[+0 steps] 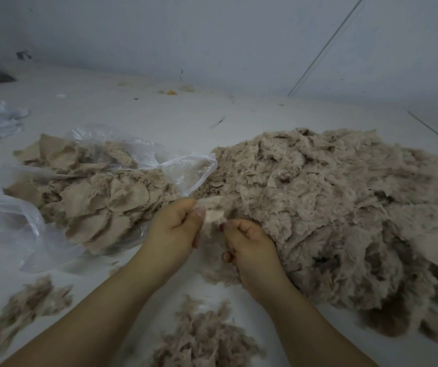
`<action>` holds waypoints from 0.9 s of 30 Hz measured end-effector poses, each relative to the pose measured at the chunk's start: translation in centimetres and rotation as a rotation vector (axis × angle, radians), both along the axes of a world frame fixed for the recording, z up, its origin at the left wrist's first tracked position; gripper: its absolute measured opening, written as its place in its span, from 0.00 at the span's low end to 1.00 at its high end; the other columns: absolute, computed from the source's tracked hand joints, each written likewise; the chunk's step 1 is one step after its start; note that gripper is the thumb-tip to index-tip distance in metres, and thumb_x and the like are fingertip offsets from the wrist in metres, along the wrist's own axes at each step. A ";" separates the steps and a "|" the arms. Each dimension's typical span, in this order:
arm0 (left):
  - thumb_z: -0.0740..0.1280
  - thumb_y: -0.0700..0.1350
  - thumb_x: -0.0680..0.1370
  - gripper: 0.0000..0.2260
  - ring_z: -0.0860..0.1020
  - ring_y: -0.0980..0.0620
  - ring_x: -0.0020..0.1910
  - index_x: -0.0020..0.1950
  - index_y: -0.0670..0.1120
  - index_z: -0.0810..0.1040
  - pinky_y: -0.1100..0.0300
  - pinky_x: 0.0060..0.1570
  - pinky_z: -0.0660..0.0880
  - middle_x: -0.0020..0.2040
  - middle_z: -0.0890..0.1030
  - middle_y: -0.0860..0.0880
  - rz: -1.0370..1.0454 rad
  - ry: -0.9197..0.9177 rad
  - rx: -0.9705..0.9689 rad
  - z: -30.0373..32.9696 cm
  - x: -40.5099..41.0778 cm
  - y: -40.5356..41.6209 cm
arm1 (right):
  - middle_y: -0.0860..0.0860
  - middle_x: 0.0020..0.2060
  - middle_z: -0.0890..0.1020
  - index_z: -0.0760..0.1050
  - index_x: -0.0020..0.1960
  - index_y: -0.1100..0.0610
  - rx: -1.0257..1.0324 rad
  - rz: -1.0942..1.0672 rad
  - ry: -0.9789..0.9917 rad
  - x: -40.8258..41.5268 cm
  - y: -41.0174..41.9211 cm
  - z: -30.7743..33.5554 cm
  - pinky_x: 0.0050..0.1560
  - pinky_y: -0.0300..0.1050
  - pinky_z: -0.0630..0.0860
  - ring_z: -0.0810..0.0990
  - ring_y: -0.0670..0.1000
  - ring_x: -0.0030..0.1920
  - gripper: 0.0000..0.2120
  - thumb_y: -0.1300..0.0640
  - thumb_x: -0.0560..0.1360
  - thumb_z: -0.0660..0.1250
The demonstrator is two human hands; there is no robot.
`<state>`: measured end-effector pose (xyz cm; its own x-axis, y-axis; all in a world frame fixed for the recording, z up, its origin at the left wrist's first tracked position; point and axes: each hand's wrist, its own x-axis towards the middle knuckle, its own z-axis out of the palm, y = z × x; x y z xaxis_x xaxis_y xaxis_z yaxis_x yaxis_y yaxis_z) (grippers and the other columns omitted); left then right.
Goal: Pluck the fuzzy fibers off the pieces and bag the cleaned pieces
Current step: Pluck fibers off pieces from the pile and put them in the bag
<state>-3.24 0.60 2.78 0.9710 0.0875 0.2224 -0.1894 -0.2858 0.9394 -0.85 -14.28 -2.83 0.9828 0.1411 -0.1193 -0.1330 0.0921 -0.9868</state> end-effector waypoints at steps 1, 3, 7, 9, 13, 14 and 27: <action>0.61 0.40 0.82 0.16 0.70 0.49 0.26 0.34 0.38 0.70 0.55 0.30 0.69 0.27 0.73 0.39 -0.009 0.014 -0.012 0.1 0.0 0.2 | 0.42 0.25 0.73 0.81 0.47 0.54 0.013 -0.002 0.000 0.0 0.0 0.1 0.33 0.43 0.73 0.72 0.42 0.26 0.11 0.47 0.75 0.67; 0.62 0.41 0.82 0.16 0.71 0.49 0.25 0.37 0.34 0.71 0.56 0.29 0.69 0.26 0.74 0.40 -0.043 0.099 -0.044 0.2 0.1 0.3 | 0.44 0.26 0.71 0.79 0.42 0.55 0.075 0.008 -0.004 -0.2 0.1 0.4 0.31 0.41 0.72 0.70 0.43 0.26 0.18 0.40 0.71 0.68; 0.65 0.41 0.81 0.13 0.73 0.50 0.24 0.39 0.36 0.72 0.58 0.26 0.70 0.27 0.74 0.42 -0.083 0.237 -0.113 -0.5 -0.3 -0.4 | 0.47 0.27 0.73 0.77 0.39 0.58 0.115 0.068 -0.055 -0.6 -0.2 0.9 0.31 0.40 0.72 0.70 0.45 0.29 0.23 0.36 0.70 0.70; 0.65 0.40 0.81 0.11 0.74 0.48 0.25 0.40 0.37 0.73 0.57 0.27 0.70 0.29 0.75 0.41 -0.095 0.292 -0.188 -1.0 -0.5 -0.6 | 0.53 0.35 0.81 0.82 0.46 0.57 0.085 0.066 -0.072 -0.7 -0.3 0.8 0.33 0.41 0.73 0.74 0.50 0.33 0.13 0.46 0.75 0.71; 0.68 0.38 0.78 0.06 0.77 0.48 0.27 0.41 0.38 0.76 0.59 0.26 0.70 0.32 0.79 0.41 -0.139 0.374 -0.257 -1.1 -0.9 -0.5 | 0.56 0.36 0.80 0.80 0.46 0.57 0.127 0.045 -0.039 -0.6 -0.5 0.5 0.33 0.42 0.73 0.73 0.50 0.31 0.07 0.54 0.74 0.73; 0.69 0.38 0.77 0.04 0.79 0.49 0.28 0.44 0.38 0.77 0.60 0.26 0.72 0.34 0.81 0.42 -0.138 0.375 -0.258 -1.1 -1.1 -0.6 | 0.55 0.35 0.79 0.80 0.44 0.55 0.128 0.045 -0.037 -0.5 -0.4 0.5 0.33 0.42 0.74 0.73 0.49 0.31 0.06 0.53 0.73 0.73; 0.61 0.39 0.82 0.12 0.79 0.44 0.29 0.43 0.35 0.78 0.57 0.29 0.77 0.36 0.82 0.35 -0.184 0.402 -0.346 -1.5 0.0 0.2 | 0.61 0.35 0.80 0.78 0.46 0.58 0.195 0.074 -0.016 -0.4 -0.3 0.3 0.35 0.46 0.73 0.74 0.54 0.33 0.12 0.52 0.68 0.73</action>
